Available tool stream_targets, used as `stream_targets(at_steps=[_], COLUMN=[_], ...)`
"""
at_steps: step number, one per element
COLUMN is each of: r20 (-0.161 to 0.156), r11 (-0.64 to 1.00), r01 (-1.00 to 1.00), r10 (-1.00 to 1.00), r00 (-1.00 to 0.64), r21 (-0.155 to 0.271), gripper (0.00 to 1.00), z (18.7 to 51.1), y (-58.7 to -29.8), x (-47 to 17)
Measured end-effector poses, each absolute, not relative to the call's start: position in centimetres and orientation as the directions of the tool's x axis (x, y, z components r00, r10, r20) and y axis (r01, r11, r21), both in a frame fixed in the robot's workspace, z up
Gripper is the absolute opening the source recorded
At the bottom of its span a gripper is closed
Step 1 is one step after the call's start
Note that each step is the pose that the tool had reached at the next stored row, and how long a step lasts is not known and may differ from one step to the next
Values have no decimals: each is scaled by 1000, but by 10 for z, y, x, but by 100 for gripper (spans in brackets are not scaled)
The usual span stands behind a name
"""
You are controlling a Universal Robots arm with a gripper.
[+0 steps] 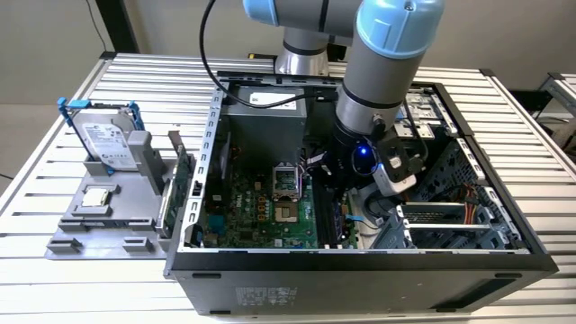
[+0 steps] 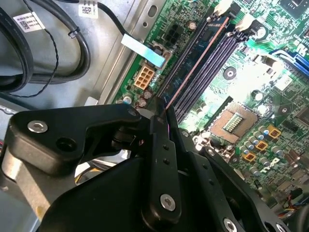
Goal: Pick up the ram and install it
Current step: 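Insert the ram into the slot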
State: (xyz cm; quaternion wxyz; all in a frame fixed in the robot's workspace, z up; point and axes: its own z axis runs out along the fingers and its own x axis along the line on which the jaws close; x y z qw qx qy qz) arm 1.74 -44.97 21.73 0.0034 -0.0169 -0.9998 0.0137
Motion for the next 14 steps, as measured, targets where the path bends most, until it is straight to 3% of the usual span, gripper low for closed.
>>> stream_targets(at_steps=[14], r20=[9], r11=[999], r01=[16], r10=[16], r00=[-1000], r21=[-33], gripper=[0], z=[208], y=[-450], x=[17])
